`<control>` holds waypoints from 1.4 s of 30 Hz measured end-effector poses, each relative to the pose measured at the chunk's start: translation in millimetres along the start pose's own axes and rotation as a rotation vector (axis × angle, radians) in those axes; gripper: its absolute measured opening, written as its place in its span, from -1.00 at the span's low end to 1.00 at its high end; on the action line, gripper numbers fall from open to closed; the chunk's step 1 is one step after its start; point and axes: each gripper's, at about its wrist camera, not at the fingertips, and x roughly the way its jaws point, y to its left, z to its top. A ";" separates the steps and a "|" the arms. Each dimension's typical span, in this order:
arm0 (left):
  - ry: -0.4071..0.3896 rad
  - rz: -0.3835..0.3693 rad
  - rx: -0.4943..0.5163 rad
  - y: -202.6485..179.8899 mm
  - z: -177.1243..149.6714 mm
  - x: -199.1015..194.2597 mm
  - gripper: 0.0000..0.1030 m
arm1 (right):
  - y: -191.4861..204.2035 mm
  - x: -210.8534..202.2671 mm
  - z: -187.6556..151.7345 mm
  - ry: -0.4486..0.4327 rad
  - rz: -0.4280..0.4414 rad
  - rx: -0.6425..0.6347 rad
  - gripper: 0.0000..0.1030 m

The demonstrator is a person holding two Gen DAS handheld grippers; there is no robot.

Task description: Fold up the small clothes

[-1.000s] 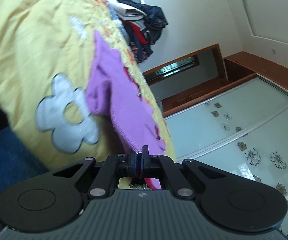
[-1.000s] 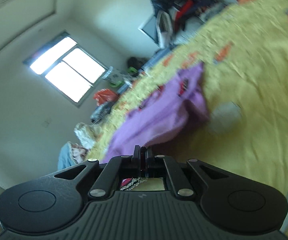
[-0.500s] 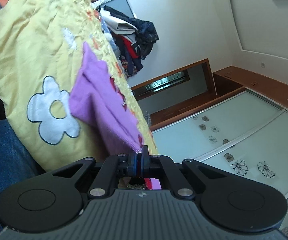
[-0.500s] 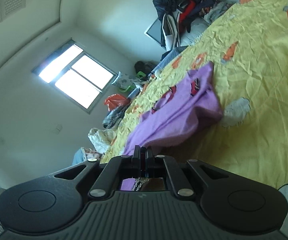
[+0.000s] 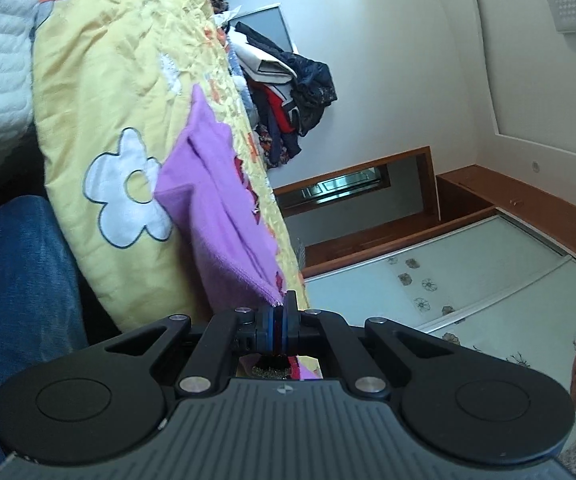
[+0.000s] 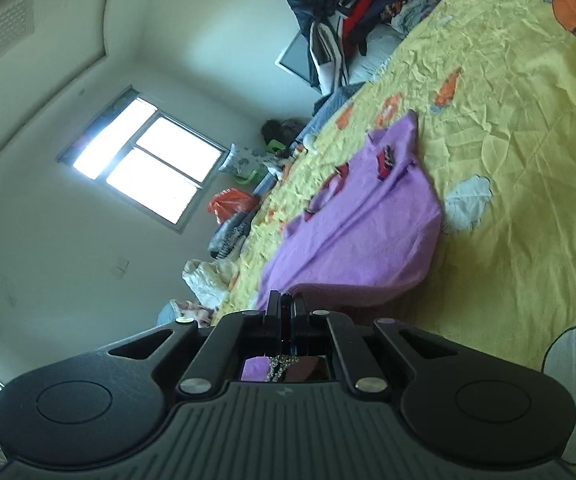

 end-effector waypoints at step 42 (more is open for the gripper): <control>-0.052 0.040 -0.126 58.3 184.7 238.4 -0.96 | -143.4 226.8 176.1 0.072 -0.127 0.251 -0.92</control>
